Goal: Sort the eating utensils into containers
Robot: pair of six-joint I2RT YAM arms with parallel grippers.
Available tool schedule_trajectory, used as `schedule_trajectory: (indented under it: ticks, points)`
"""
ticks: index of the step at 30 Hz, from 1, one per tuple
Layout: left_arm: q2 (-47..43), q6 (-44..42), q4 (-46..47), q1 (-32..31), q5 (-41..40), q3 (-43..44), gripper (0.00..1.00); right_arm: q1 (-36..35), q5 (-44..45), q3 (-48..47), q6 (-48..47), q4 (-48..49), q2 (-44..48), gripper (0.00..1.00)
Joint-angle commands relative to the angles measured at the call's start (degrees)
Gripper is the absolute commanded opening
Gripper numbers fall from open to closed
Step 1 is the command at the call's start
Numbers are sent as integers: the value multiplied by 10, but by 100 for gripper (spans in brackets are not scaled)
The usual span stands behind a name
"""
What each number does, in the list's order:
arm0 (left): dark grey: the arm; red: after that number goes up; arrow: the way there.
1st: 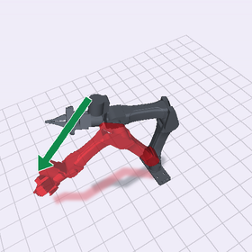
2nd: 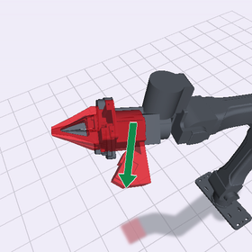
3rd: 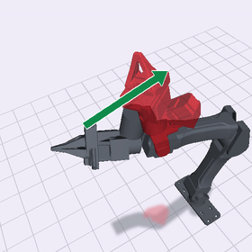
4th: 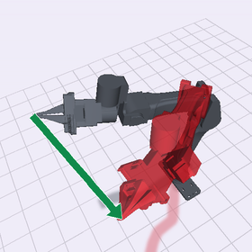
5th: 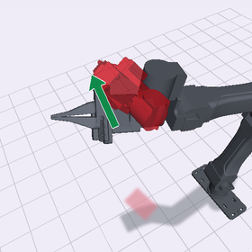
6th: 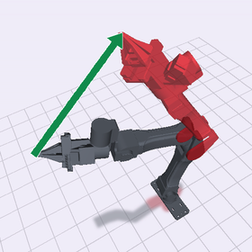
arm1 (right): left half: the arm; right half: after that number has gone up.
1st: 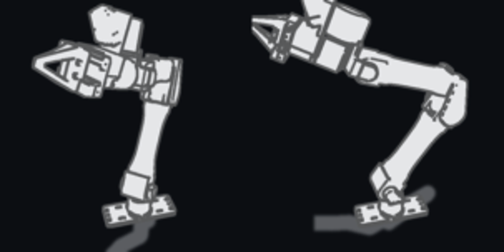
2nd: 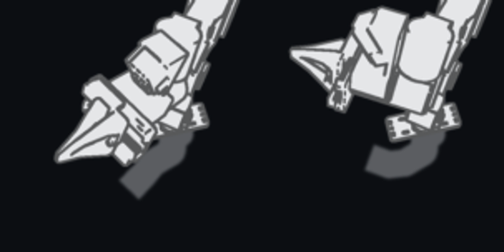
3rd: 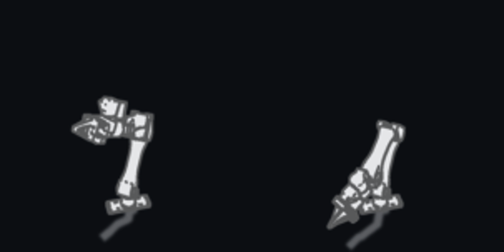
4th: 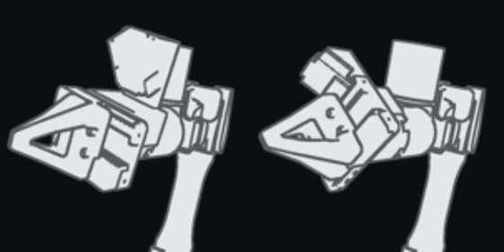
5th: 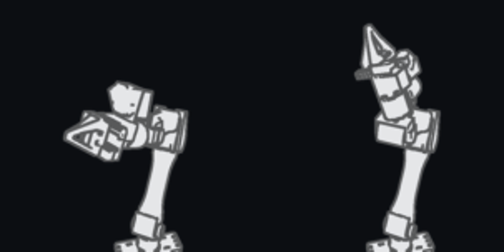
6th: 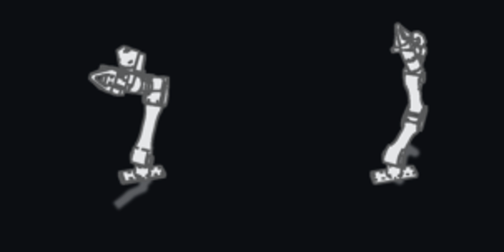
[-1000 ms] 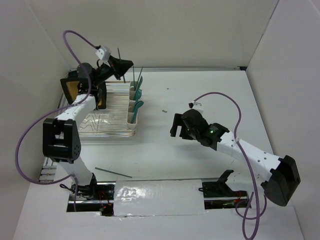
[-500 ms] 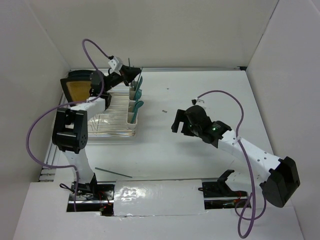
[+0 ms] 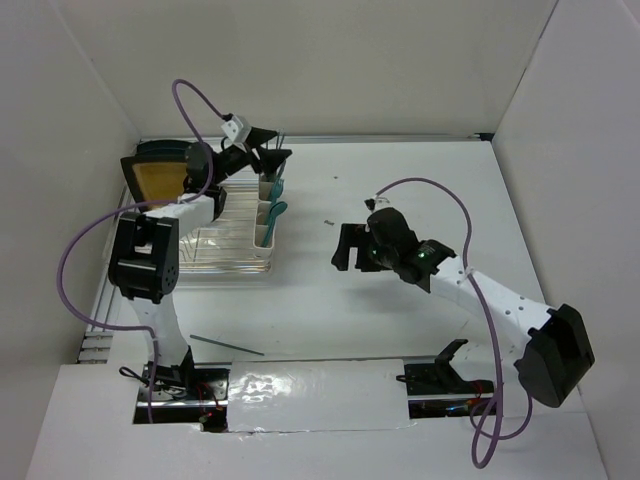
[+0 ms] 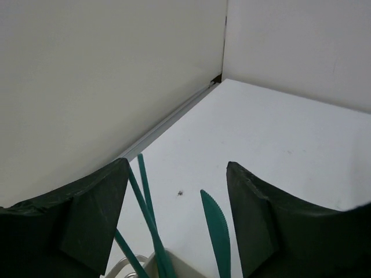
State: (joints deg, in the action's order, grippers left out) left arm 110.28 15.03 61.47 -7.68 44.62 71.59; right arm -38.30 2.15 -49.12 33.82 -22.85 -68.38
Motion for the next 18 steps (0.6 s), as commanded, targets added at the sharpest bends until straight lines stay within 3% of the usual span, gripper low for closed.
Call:
schedule_trajectory:
  ticks: [1, 2, 3, 7, 13, 15, 18]
  points:
    - [-71, -1, -3, 7, -46, 16, 81, -18, -73, 14, -89, 96, 27, 93]
    - [-90, 11, -62, 17, -74, 37, 85, -34, -120, 14, -115, 115, 36, 93]
    - [-90, 11, -63, 23, -74, 37, 85, -34, -121, 14, -115, 115, 38, 93]
    - [-156, 27, -223, 42, -147, 89, 87, -80, -149, -19, -203, 122, 14, 91]
    - [-277, 16, -397, 75, -205, 104, 88, -198, -104, -68, -219, 150, -101, 88]
    - [-324, 13, -491, 95, -204, 108, 88, -243, -80, -68, -199, 181, -128, 86]
    - [-398, 10, -560, 117, -184, 79, 88, -293, -48, -62, -184, 226, -176, 81]
